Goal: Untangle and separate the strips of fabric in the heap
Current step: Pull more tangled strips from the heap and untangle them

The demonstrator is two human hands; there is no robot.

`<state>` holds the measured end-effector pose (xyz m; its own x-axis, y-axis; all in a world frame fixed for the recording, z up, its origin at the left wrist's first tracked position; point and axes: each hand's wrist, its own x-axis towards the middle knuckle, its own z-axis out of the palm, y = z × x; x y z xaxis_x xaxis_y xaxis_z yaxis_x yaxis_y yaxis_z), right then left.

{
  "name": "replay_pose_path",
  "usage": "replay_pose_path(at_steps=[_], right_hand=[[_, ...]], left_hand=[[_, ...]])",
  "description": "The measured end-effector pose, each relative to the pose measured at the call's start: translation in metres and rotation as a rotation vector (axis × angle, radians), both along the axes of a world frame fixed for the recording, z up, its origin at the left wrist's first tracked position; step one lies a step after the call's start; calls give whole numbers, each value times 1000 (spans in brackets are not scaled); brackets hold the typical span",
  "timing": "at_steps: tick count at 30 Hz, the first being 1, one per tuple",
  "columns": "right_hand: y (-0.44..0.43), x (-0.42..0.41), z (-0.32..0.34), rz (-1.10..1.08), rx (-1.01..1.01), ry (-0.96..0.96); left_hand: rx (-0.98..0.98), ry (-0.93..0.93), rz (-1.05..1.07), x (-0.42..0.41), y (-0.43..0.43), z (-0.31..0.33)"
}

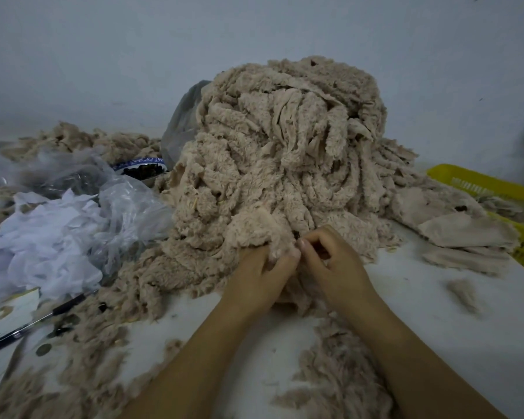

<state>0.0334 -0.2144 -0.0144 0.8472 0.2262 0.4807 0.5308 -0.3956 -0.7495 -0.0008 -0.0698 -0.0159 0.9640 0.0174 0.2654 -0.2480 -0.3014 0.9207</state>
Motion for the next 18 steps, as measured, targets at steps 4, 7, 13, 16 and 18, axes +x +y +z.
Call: replay_pose_path(at_steps=[4,7,13,16,18], right_hand=[[2,-3,-3,116,0,79],[6,-4,-11,239,-199,165],[-2,10,-15,-19,-187,31],[-8,14,-22,-46,-247,98],[-9,13,-20,-50,-184,137]], left_hand=[[-65,-72,159,4,4,2],[-44,-78,165,2,5,4],[-175,-124,239,1,1,3],[-363,-109,335,5,9,6],[-491,-43,318,7,12,8]])
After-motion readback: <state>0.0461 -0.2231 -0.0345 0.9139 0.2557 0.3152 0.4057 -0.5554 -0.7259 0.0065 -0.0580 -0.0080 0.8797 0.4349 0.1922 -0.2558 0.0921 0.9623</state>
